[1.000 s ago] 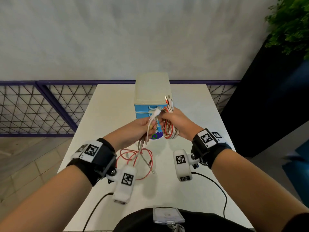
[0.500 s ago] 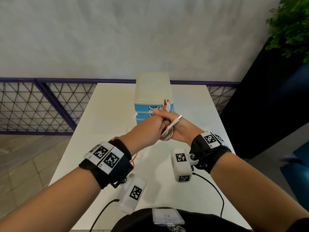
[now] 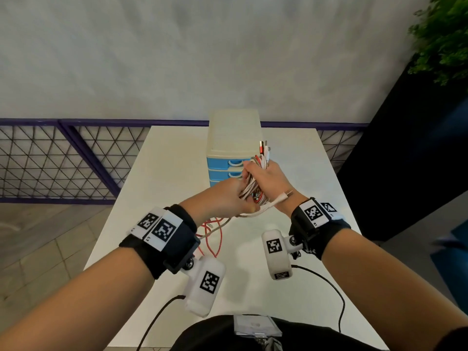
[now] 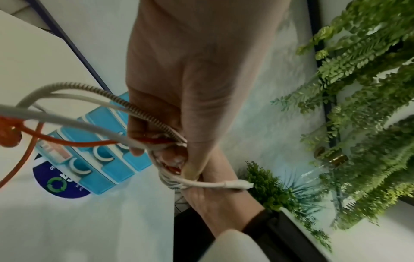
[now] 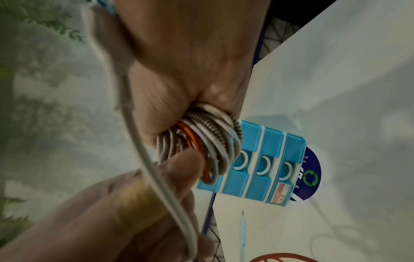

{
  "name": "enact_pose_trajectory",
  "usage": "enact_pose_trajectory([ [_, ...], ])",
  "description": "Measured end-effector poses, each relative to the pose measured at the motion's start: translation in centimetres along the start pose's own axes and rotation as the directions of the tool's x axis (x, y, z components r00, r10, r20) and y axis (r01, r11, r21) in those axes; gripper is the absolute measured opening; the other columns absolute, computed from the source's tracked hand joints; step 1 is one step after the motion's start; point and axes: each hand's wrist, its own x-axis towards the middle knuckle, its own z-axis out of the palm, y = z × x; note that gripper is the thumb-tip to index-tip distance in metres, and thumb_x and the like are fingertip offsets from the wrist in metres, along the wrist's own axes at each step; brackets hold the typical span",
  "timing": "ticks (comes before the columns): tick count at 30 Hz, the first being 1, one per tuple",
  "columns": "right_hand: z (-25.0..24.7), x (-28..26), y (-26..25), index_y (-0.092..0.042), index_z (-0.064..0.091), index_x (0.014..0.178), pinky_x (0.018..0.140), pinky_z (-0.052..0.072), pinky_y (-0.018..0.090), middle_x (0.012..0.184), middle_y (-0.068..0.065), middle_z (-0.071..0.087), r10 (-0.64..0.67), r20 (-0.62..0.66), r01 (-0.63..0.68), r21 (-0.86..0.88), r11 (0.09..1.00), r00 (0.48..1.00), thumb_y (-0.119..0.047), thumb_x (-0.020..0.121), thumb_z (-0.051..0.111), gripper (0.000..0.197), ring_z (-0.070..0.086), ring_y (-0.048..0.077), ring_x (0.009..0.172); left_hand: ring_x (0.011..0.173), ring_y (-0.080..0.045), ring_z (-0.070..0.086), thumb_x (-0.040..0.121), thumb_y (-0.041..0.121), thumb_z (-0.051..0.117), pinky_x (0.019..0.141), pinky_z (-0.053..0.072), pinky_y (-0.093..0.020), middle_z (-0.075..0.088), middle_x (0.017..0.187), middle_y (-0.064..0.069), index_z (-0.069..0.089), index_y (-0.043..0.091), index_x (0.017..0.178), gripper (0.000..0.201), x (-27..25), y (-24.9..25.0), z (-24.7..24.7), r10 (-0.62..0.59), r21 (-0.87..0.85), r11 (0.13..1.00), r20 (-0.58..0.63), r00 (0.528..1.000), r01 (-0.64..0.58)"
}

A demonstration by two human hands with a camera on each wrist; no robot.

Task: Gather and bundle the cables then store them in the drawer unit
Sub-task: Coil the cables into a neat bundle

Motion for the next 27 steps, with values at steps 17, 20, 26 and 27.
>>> enact_pose_trajectory([
  [17,0.9,0.3,0.6,-0.006,0.057,0.080,0.062,0.054,0.037,0.077,0.028,0.066,-0.022,-0.100,0.038,0.156,0.987,0.995,-0.025,0.096,0.053,0.026,0.063,0.026,0.054,0.029,-0.002,0.023,0.092,0.024,0.058,0.037,0.034,-0.010,0.031,0.040,0.010,0.057,0.009,0.080,0.019,-0.7,-2.3,1.1,-0.199,-0.953,0.230,0.154,0.968,0.199],
  [20,1.0,0.3,0.5,-0.004,0.057,0.081,0.058,0.054,0.035,0.074,0.026,0.066,0.006,-0.100,0.014,0.201,0.979,0.995,-0.024,0.096,0.053,0.025,0.064,0.028,0.053,0.029,-0.002,0.023,0.092,0.024,0.057,0.032,0.025,-0.011,0.032,0.042,0.009,0.055,0.011,0.084,0.015,-0.7,-2.4,1.1,-0.171,-0.962,0.214,0.136,0.976,0.172],
  [26,0.9,0.6,0.7,-0.005,0.057,0.081,0.059,0.055,0.032,0.059,0.008,0.063,0.092,-0.148,-0.037,0.337,0.941,0.985,-0.019,0.094,0.057,0.019,0.065,0.021,0.052,0.028,-0.001,0.027,0.090,0.040,0.049,0.033,0.028,-0.013,0.031,0.041,0.010,0.050,0.015,0.070,0.032,-1.1,-3.7,0.6,0.018,-0.933,0.046,0.358,0.934,0.356],
  [27,0.7,0.7,0.5,-0.005,0.057,0.080,0.059,0.056,0.033,0.058,0.008,0.062,0.114,-0.152,-0.047,0.391,0.919,0.982,-0.017,0.094,0.057,0.018,0.065,0.022,0.051,0.030,-0.001,0.026,0.090,0.044,0.046,0.036,0.031,-0.014,0.030,0.042,0.010,0.049,0.017,0.068,0.035,-1.3,-3.9,0.8,0.044,-0.926,0.078,0.374,0.927,0.370],
])
